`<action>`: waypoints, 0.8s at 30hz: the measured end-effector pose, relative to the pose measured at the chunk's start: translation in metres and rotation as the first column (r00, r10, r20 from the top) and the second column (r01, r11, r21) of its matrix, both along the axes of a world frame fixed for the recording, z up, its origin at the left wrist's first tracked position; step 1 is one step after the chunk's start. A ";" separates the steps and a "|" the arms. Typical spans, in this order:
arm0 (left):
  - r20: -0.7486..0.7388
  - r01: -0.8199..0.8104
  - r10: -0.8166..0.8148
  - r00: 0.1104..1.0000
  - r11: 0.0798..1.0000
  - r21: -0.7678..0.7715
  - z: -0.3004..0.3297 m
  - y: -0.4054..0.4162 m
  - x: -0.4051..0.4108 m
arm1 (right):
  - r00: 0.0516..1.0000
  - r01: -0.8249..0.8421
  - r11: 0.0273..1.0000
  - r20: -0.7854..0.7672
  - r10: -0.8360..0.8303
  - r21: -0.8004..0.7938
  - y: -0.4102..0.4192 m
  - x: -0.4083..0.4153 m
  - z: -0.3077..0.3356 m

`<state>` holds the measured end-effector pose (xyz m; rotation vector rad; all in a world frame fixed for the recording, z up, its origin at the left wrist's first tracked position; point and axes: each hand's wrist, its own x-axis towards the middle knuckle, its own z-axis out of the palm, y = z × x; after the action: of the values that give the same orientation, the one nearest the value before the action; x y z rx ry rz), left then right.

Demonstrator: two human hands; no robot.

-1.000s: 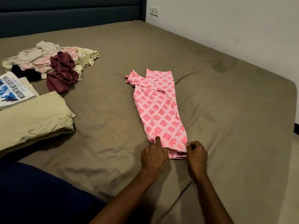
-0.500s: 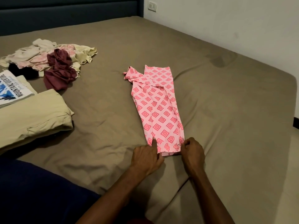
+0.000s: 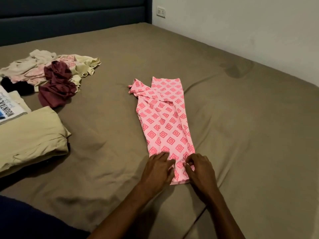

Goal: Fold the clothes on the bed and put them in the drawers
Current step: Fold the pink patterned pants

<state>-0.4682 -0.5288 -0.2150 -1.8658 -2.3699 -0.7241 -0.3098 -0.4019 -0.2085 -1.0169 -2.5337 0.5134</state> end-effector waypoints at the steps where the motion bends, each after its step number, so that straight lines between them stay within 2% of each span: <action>1: 0.048 -0.001 0.000 0.999 1.000 0.020 0.004 0.002 -0.006 | 1.000 -0.009 0.999 -0.028 0.008 -0.033 0.009 -0.004 0.002; 5: 0.156 -0.185 0.166 0.974 0.975 0.119 0.022 0.028 -0.043 | 0.987 0.043 0.987 -0.148 -0.066 -0.156 0.064 -0.046 0.007; 10: 0.330 -0.387 0.342 0.880 0.919 0.079 0.048 0.086 -0.117 | 0.977 0.049 0.980 -0.197 -0.087 -0.190 0.160 -0.137 0.014; 13: 0.540 -0.594 0.484 0.688 0.803 0.037 0.060 0.126 -0.166 | 0.990 -0.038 0.988 -0.140 0.016 -0.152 0.209 -0.195 0.017; 15: 0.644 -0.713 0.548 0.533 0.701 -0.006 0.065 0.151 -0.202 | 0.995 -0.097 0.991 -0.005 0.097 -0.092 0.237 -0.228 0.016; 17: 0.654 -0.771 0.596 0.465 0.636 -0.031 0.066 0.172 -0.240 | 0.989 -0.134 0.991 0.065 0.135 -0.012 0.255 -0.252 0.009; 20: 0.593 -0.789 0.684 0.425 0.601 -0.128 0.053 0.199 -0.298 | 0.987 -0.146 0.988 -0.057 0.148 0.042 0.266 -0.260 -0.010; 21: 0.541 -0.784 0.721 0.433 0.598 -0.169 0.049 0.208 -0.315 | 0.980 -0.156 0.987 -0.119 0.159 0.036 0.270 -0.262 -0.020; 24: 0.378 -0.740 0.752 0.540 0.638 -0.213 0.036 0.221 -0.346 | 0.946 -0.205 0.977 -0.245 0.212 0.052 0.276 -0.258 -0.032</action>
<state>-0.8137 -0.3082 -0.1793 -0.4951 -3.0532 -1.0449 -0.5678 -0.1257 -0.2402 -0.6315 -2.4243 0.6230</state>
